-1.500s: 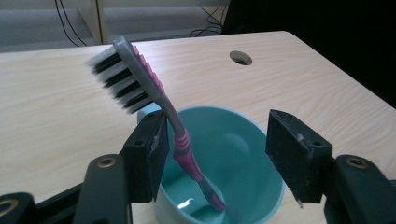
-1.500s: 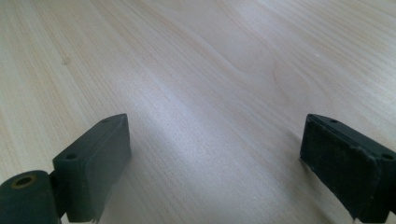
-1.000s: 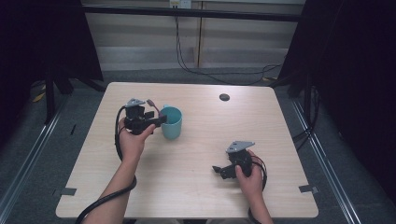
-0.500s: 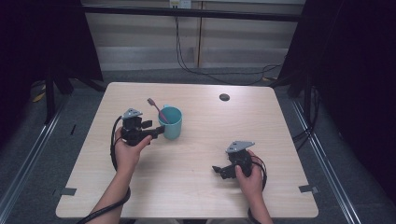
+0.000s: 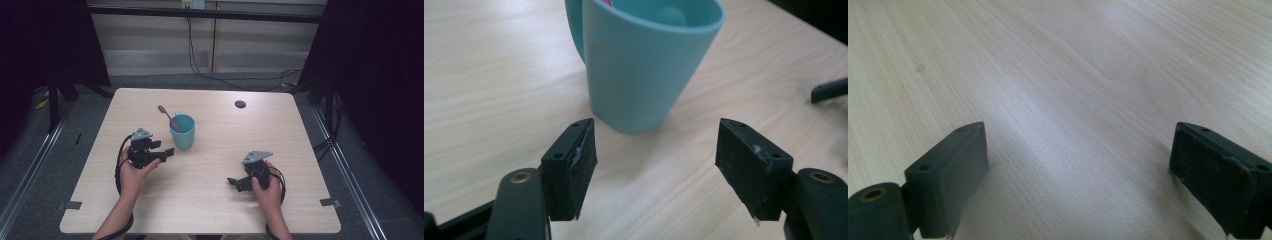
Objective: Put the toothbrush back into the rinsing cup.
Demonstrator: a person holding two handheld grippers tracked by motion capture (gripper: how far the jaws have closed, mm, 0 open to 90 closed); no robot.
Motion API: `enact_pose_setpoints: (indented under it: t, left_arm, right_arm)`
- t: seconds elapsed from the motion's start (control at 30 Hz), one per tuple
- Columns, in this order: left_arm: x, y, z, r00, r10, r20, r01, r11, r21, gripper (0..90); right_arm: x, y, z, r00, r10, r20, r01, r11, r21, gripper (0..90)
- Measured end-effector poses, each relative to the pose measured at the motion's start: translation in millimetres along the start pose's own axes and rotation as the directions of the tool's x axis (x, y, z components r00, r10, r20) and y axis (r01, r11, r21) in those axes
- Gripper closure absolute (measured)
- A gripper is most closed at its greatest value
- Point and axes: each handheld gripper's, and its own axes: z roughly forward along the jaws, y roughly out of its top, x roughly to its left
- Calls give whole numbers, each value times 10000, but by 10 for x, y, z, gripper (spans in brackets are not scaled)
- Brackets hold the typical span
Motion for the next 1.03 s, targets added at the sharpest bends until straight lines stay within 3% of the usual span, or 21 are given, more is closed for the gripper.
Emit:
enact_pose_setpoints:
  t: [0.27, 0.6, 0.7, 0.73, 0.87, 1.03]
  left_arm:
    - [-3, -201, 8, 9987, 516, -21, -513, 9964, 673, 323]
    - [-84, -373, 37, 9902, 1388, -133, -1355, 9801, 1454, 321]
    - [-103, -413, 45, 9839, 1768, -245, -1702, 9706, 1704, 321]
    - [-109, -423, 48, 9850, 1714, -209, -1654, 9715, 1698, 321]
    - [-130, -449, 48, 9774, 2094, -295, -2019, 9653, 1654, 311]
    - [-137, -472, 44, 9763, 2151, -234, -2091, 9656, 1548, 282]
  right_arm:
    - [0, 0, 0, 10000, 0, -1, 0, 10000, -1, 80]
    - [0, 1, 1, 10000, -9, -1, 9, 10000, -3, 79]
    - [0, 1, 1, 10000, -9, -1, 9, 10000, -3, 80]
    - [1, 1, 1, 10000, 2, -1, -2, 10000, 0, 80]
    - [0, 1, 1, 10000, -10, -5, 10, 10000, -5, 80]
    - [1, 1, 1, 10000, -2, -6, 2, 10000, 1, 80]
